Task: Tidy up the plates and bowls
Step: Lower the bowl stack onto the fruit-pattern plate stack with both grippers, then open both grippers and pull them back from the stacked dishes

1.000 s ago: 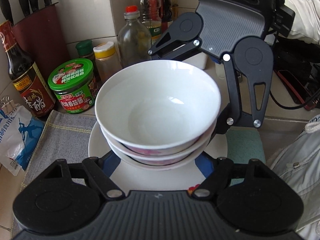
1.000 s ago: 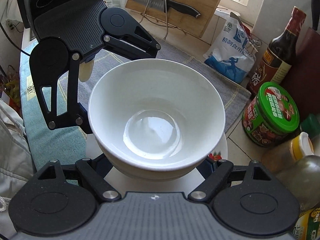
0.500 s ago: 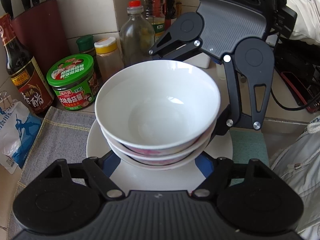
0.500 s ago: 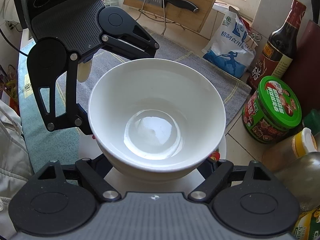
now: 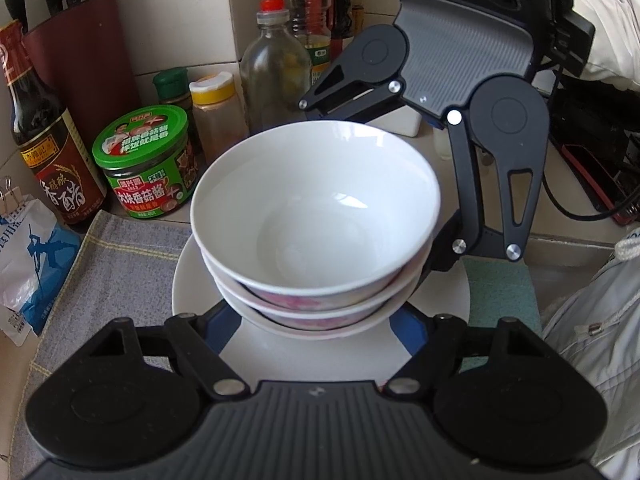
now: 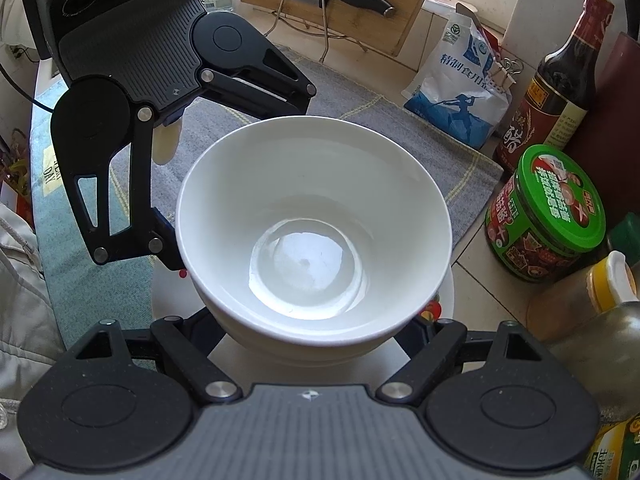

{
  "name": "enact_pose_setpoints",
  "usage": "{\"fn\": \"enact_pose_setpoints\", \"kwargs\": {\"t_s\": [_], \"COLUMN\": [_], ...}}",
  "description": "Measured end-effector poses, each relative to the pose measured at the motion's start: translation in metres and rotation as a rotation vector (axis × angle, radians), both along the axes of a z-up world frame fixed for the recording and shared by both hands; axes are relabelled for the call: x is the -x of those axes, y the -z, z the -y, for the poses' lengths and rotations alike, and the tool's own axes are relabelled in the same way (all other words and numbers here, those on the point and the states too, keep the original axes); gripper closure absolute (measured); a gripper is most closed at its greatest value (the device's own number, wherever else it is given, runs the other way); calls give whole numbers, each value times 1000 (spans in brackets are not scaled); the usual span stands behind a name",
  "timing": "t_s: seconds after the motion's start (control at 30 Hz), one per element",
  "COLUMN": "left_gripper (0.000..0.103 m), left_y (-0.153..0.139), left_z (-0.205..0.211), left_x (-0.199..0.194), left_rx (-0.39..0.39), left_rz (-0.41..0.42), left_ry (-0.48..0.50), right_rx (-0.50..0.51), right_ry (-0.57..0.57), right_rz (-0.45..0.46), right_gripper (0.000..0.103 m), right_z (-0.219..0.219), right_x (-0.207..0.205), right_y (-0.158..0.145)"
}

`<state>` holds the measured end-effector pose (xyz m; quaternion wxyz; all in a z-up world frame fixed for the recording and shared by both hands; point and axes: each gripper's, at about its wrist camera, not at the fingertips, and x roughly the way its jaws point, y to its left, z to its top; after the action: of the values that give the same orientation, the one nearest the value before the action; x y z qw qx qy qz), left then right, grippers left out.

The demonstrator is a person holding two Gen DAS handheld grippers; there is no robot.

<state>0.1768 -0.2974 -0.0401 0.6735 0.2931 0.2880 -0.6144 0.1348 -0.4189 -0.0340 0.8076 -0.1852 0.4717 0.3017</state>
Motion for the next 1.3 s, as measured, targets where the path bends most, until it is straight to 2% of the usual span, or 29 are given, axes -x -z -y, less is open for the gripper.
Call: {"fn": "enact_pose_setpoints", "kwargs": {"t_s": [0.3,0.4,0.53,0.7,0.8,0.93,1.03,1.17,1.23,1.3], "left_gripper": [22,15,7,6,6,2,1,1,1,1], "left_y": [0,-1,-3,-5,-9,-17,-25,-33,-34,-35], "left_z": [-2,-5,-10,-23,-36,-60,-79,-108,-120,-130], "left_x": [6,5,6,10,15,19,19,20,21,23], "left_rx": [14,34,56,75,114,231,329,428,435,409], "left_rz": [37,28,33,47,82,134,141,135,151,176], "left_ry": [-7,-25,-61,-109,-143,-209,-265,-367,-422,-478], "right_rx": [-3,-21,-8,32,51,139,223,265,284,295], "right_ry": [19,28,38,70,122,212,298,423,489,538], "right_rz": [4,17,21,24,25,43,49,34,41,60], "right_gripper": [13,0,0,0,0,0,0,0,0,0], "right_z": [1,2,1,0,-1,-13,-27,-46,-59,-74], "right_x": [0,2,4,7,9,13,19,29,36,46], "right_y": [0,-3,-5,-5,-8,-11,-13,-20,-25,-29]}}
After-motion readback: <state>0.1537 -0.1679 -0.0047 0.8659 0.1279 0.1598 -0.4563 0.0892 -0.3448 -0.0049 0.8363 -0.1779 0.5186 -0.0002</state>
